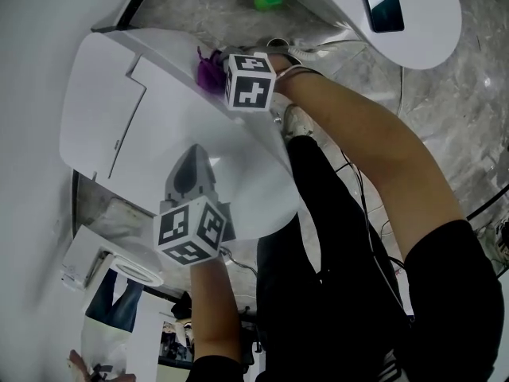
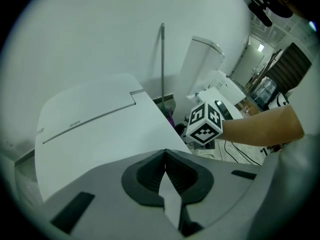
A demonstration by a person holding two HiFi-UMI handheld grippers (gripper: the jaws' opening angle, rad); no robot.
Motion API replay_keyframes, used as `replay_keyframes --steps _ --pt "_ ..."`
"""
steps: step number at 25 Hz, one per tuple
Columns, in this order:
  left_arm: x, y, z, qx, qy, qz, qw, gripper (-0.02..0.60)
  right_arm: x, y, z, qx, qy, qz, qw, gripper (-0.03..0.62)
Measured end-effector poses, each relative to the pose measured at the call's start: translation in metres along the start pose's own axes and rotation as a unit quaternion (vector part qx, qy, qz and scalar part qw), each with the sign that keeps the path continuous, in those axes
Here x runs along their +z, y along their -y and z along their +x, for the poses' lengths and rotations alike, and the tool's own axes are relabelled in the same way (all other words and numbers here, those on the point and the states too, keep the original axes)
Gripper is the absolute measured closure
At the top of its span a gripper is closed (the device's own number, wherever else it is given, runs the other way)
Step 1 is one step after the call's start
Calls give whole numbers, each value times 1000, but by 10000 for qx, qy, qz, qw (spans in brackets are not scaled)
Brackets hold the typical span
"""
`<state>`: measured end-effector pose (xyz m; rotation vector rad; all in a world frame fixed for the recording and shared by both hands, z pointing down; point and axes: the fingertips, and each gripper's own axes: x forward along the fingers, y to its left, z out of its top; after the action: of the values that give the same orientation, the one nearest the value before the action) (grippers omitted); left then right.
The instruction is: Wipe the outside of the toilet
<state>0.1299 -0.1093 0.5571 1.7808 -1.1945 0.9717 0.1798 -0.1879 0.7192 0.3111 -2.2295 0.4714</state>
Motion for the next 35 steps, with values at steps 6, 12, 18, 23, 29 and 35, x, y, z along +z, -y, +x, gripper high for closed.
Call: replay_keyframes --steps 6,12,18,23,29,35 --pt "-17 -6 -11 18 -4 10 10000 572 -17 -21 -6 -49 -168 -177 9997 491" --pt "-33 -2 -15 -204 19 71 9998 572 -36 -50 -12 -93 -400 -391 9984 491" --pt "-55 5 -20 -440 32 444 9980 572 -60 -79 -21 -234 -389 -148 9989 491" --pt "-76 11 -28 -514 26 1004 9936 572 -83 -108 -27 -400 -387 92 9984 491" --pt "-104 25 -49 -659 9 1260 9898 572 -117 -141 -35 -617 -431 591 9954 491" --pt "-130 31 -64 -661 109 1372 9883 572 -142 -177 -46 -756 -479 778 9929 491"
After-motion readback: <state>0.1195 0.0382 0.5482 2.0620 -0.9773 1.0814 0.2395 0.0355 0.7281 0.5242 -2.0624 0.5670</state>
